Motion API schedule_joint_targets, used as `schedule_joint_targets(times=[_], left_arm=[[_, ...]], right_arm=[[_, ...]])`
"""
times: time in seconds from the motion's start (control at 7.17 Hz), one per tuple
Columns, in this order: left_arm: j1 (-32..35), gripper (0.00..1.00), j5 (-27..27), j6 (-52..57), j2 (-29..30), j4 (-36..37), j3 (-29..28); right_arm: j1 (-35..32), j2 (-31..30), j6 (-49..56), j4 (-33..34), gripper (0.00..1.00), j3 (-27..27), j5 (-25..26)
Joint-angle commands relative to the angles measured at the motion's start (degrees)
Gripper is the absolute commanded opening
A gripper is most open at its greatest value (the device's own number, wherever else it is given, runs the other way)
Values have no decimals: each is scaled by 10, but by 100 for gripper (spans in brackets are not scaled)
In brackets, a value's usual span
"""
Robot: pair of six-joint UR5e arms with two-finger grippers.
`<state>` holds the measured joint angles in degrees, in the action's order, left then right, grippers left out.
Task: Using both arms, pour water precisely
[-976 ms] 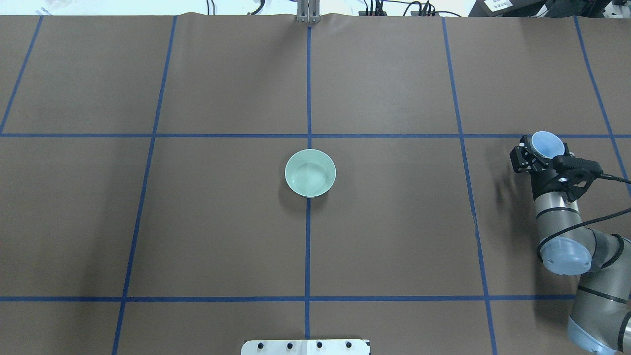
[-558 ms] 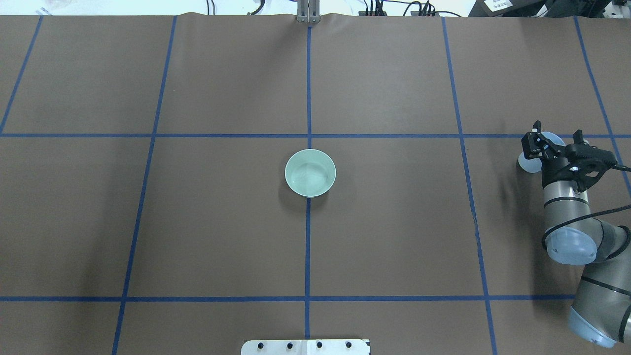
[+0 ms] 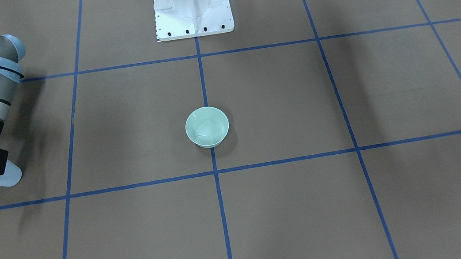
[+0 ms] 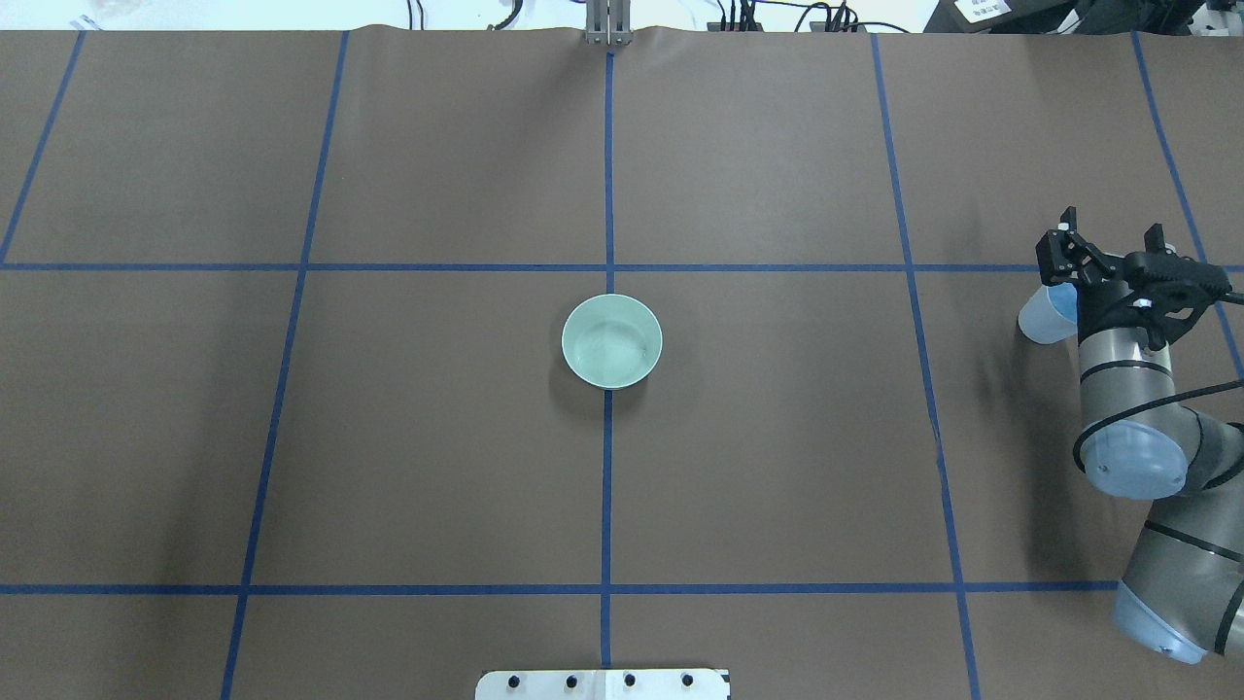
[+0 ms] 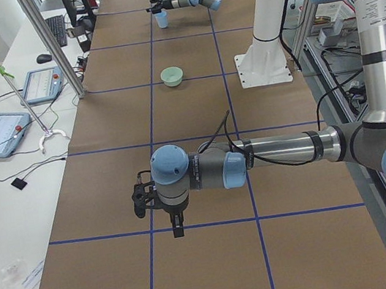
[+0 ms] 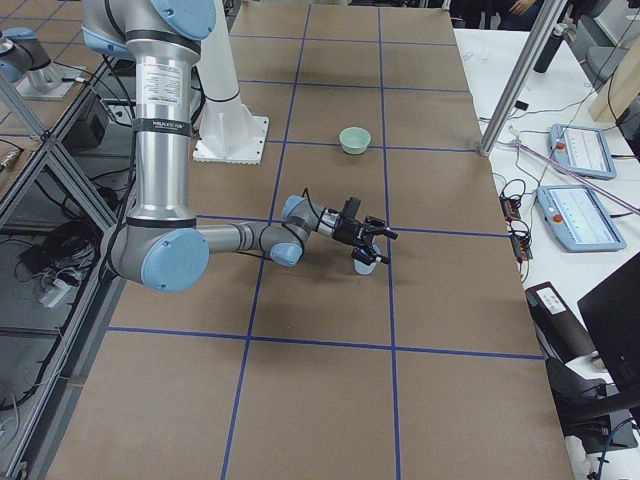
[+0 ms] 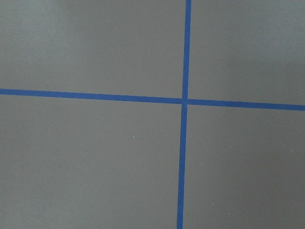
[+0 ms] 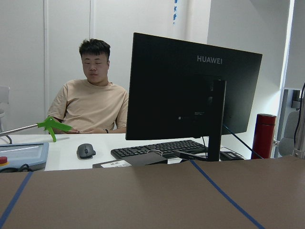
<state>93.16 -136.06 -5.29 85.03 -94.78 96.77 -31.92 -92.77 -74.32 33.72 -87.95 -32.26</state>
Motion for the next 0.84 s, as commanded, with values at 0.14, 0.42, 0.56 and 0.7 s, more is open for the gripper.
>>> schedule_joint_targets(times=[0.14, 0.42, 0.56, 0.7], left_arm=[[0, 100, 0, -1, 3, 0, 2], [0, 100, 0, -2, 3, -1, 2], [0, 100, 0, -2, 3, -1, 2], [0, 100, 0, -2, 3, -1, 3]], right_arm=[[-74, 26, 91, 0, 100, -19, -197], [-138, 34, 153, 1, 100, -19, -367], [-183, 35, 185, 2, 100, -18, -466], [-224, 32, 217, 7, 100, -17, -543]])
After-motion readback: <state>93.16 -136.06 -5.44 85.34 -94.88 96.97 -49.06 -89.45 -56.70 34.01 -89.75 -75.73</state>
